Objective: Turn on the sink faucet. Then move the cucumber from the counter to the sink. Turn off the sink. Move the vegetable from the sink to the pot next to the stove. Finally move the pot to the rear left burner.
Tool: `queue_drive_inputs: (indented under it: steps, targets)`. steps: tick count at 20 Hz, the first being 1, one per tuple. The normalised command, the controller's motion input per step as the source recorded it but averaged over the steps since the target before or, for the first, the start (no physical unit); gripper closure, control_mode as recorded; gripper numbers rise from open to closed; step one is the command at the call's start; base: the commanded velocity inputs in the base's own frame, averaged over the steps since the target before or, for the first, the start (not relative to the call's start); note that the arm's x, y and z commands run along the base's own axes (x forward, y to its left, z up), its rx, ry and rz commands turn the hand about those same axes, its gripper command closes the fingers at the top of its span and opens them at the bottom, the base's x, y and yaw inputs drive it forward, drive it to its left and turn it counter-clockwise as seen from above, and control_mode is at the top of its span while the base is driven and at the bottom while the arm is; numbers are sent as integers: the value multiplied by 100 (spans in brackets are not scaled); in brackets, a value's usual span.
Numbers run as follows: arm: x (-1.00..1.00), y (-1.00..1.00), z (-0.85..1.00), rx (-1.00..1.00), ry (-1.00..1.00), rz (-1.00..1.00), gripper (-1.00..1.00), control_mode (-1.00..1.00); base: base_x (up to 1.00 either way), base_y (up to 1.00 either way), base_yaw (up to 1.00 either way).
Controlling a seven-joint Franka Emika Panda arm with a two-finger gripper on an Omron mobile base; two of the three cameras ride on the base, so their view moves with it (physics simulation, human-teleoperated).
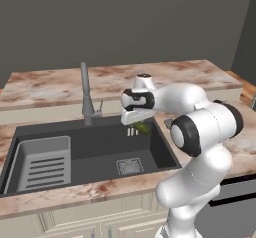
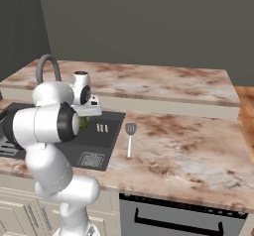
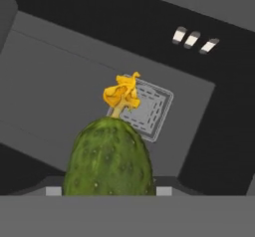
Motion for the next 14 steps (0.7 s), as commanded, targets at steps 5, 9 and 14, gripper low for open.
queue_drive_inputs:
  steps: [5,9,14]
  targets:
    - [-10,-6,76,-2,0,-5,100,-100,0,0,0]
    - [-1,0,72,-4,1,-5,100,-100,0,0,0]
    - [0,1,26,-5,4,-4,100,-100,0,0,0]
